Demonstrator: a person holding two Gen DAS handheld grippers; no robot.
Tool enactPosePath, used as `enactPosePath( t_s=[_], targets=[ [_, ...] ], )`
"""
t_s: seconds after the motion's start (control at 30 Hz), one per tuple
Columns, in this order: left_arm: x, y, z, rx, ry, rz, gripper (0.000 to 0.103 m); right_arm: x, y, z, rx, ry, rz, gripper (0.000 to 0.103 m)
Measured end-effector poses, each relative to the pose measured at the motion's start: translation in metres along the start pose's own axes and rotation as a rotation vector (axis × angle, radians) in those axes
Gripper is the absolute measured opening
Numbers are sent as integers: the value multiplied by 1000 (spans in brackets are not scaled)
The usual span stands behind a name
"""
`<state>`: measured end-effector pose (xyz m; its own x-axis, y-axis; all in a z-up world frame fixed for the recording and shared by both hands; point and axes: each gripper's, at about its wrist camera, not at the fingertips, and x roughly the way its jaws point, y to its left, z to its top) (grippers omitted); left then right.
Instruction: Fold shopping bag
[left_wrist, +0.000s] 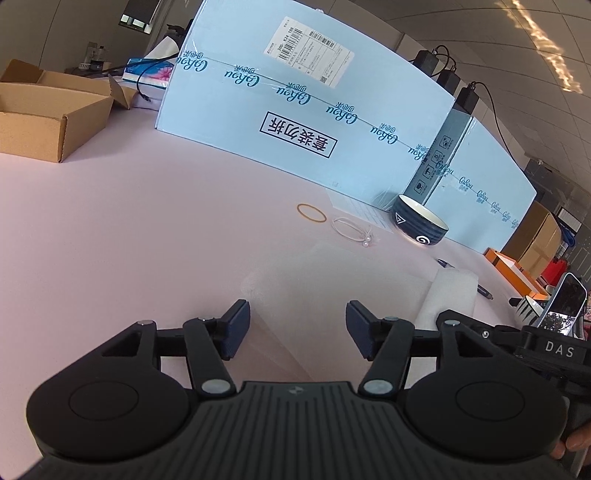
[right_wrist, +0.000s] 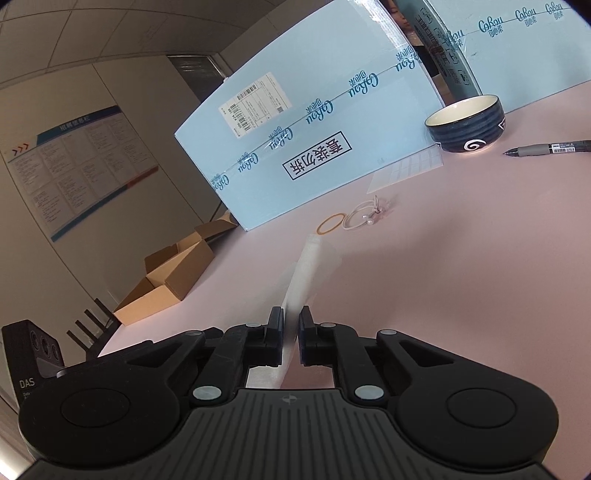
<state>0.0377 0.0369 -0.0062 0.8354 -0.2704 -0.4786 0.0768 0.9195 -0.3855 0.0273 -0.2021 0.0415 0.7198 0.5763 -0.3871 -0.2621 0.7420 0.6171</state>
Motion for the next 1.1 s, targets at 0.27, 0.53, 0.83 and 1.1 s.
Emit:
enactPosePath(
  t_s=[0.27,0.53,0.83,1.1],
  targets=[
    [12,-5,-1,10,27,-75,19,-9,1,-5,22,-5,27,8],
    [2,-10,-6,64,-4,-135,0,-1,-4,-9,42,5,-31,11],
    [-8,8,-1,5,-38,-112,0,0,6,-12,-20,-12,-116,34],
    [-28,18,6,-21,-99,-107,1,-7,16,-12,-106,-62,-214,39]
  ],
)
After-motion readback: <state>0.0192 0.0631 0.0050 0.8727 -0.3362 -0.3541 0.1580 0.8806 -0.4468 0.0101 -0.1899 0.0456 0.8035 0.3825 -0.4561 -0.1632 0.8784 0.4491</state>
